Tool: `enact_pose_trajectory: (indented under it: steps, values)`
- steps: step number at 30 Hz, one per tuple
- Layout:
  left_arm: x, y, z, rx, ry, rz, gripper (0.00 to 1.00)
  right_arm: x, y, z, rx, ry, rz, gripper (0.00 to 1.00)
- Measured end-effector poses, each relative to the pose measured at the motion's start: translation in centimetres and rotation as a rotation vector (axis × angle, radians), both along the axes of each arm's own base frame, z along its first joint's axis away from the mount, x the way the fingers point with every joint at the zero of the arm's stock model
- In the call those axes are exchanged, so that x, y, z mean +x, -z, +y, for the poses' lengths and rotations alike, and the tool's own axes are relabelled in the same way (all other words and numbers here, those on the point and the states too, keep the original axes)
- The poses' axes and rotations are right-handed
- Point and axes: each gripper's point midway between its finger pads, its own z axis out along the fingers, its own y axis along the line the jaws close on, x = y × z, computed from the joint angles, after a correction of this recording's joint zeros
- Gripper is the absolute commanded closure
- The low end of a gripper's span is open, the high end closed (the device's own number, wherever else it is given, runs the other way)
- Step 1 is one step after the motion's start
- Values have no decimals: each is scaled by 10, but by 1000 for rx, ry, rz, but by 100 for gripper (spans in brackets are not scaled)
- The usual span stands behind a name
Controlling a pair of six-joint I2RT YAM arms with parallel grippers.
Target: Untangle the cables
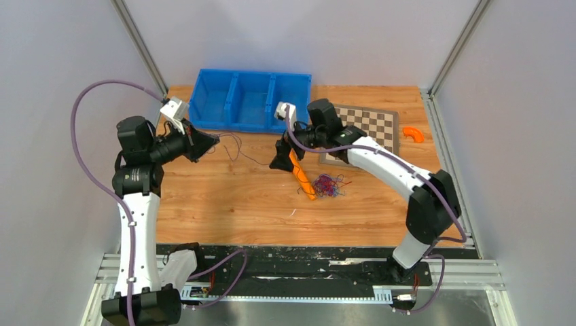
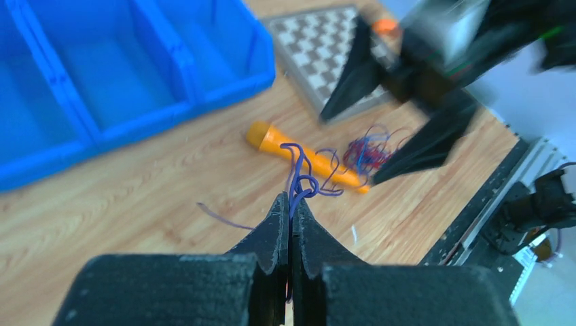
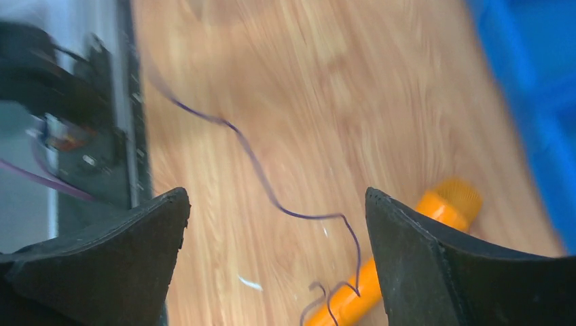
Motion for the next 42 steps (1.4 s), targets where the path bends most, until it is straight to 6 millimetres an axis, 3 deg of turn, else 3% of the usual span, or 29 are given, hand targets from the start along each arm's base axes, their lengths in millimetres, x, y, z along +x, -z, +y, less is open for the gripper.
enact_pose_trajectory:
  steps: [3, 5, 7, 9, 10, 11, 14, 17, 20, 22, 25, 28, 30, 32, 36, 37, 39, 42]
  values:
    - [-6, -38, -8, -34, 45, -76, 100, 8, 67, -9, -139, 31, 49, 0]
    - [-11, -61, -14, -55, 73, -120, 100, 16, 104, -13, -217, 48, 66, 6]
    - [-16, -80, -17, -71, 92, -155, 100, 22, 126, -14, -260, 56, 65, 37]
    - [-20, -95, -19, -81, 98, -184, 100, 27, 141, -15, -288, 56, 58, 81]
    - [-21, -101, -20, -86, 97, -194, 100, 29, 146, -15, -297, 67, 66, 97]
    - [-21, -104, -19, -85, 91, -200, 100, 32, 148, -15, -303, 69, 56, 100]
    - [-14, -104, -13, -74, 34, -198, 100, 34, 142, -13, -294, 83, 60, 100]
    - [1, -93, 2, -48, -69, -167, 100, 33, 108, -6, -226, 88, 57, 100]
    - [13, -70, 10, -34, -113, -114, 100, 30, 33, 6, -87, 74, 27, 100]
    - [17, -46, 10, -41, -116, -54, 100, 25, -42, 15, 52, 47, -31, 100]
    - [18, -15, 9, -60, -107, 27, 100, 6, -127, 17, 217, -13, -103, 100]
    - [13, -2, 1, -90, -60, 62, 98, -13, -160, 13, 289, -57, -118, 100]
    - [8, -5, -7, -119, -8, 50, 96, -17, -156, 14, 291, -72, -92, 100]
    - [-1, -8, -18, -144, 52, 31, 94, -16, -136, 18, 267, -80, -41, 100]
    - [-24, -15, -41, -180, 170, -4, 94, -13, -76, 26, 185, -80, 97, 100]
    - [-28, -16, -46, -187, 197, -9, 98, -14, -62, 27, 164, -80, 126, 95]
    - [-36, -17, -55, -199, 246, -7, 100, -19, -36, 29, 125, -82, 182, 75]
    - [-40, -15, -65, -223, 286, 15, 100, -28, -14, 34, 91, -99, 224, 48]
